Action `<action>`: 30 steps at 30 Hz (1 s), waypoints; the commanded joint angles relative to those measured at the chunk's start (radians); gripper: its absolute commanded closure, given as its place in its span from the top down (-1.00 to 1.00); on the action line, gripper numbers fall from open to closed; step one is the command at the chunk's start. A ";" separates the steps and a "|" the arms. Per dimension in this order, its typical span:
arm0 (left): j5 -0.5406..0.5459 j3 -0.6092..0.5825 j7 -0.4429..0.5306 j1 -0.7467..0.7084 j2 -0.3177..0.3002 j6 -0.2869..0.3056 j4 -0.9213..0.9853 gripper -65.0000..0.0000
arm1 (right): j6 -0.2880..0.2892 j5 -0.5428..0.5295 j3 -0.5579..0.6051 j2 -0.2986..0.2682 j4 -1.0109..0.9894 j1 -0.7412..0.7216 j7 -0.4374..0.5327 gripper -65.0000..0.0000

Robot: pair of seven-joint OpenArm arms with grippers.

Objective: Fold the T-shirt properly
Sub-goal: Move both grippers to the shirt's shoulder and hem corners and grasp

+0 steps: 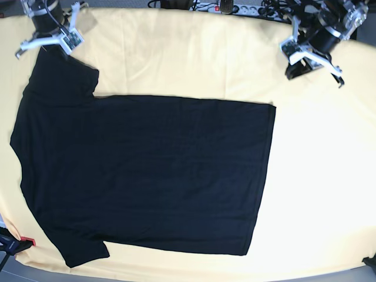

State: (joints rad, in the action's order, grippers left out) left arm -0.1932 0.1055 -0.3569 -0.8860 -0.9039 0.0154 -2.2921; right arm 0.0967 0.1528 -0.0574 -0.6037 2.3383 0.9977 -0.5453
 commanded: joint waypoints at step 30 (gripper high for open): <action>0.011 -0.718 0.424 0.997 -0.122 0.359 0.565 0.11 | 0.071 -0.130 -0.008 0.045 -0.051 -0.128 0.009 -1.00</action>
State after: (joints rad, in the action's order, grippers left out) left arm -0.1795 -0.6216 0.0704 0.1017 -1.0050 0.3763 -1.7199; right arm 0.1757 0.0181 -0.0589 -0.5484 2.2719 0.8642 -0.5499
